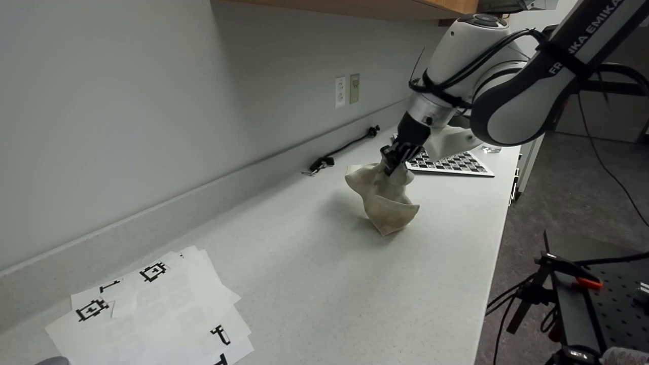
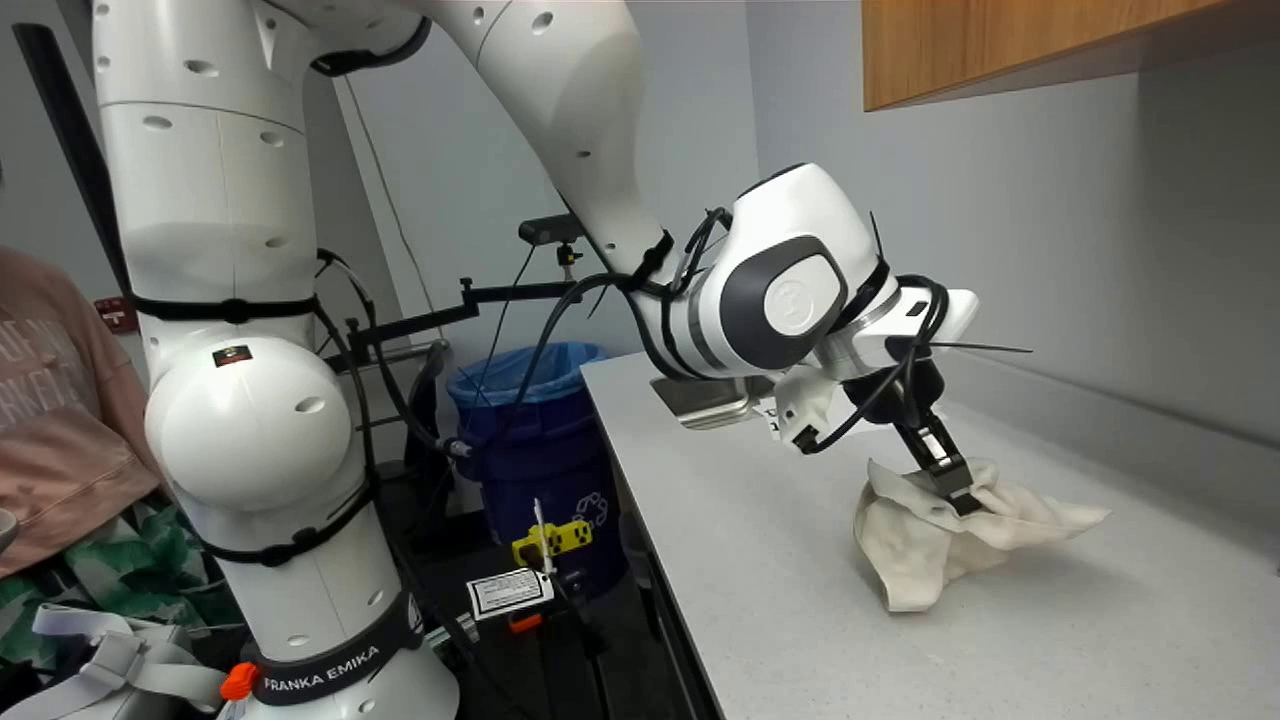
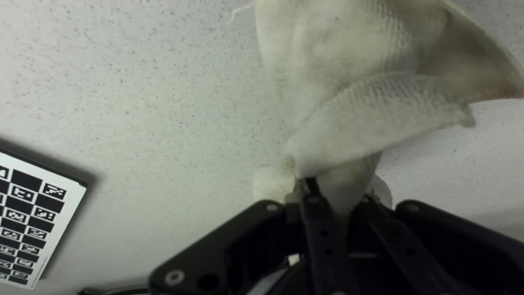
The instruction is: Use the towel to wipe the counter
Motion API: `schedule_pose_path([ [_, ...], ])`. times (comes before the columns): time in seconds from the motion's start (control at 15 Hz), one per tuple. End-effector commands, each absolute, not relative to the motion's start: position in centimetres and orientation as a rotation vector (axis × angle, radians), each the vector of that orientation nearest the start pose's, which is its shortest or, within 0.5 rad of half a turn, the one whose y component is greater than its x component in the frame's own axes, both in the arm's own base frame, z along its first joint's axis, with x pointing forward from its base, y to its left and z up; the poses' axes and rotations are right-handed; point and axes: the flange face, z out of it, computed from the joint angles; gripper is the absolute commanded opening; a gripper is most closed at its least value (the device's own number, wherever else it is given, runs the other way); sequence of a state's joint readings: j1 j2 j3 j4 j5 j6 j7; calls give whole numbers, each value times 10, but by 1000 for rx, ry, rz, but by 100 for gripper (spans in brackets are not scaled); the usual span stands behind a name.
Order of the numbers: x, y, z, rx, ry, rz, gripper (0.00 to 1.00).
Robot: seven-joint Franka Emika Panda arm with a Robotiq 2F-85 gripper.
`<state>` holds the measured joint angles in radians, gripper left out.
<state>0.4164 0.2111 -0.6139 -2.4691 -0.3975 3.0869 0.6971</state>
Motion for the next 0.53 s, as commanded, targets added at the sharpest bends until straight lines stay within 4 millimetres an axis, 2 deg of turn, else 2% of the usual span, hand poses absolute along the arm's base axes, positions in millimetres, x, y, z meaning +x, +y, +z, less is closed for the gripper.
schedule_pose_path([
  [0.0, 506, -63, 269, -3075, 791, -753, 2],
  [0.2, 499, -49, 269, -3033, 811, -735, 2],
  [0.27, 496, -42, 269, -3022, 797, -722, 33],
  [0.4, 491, -34, 267, -3027, 757, -700, 40],
  [0.47, 489, -30, 266, -3033, 739, -687, 48],
])
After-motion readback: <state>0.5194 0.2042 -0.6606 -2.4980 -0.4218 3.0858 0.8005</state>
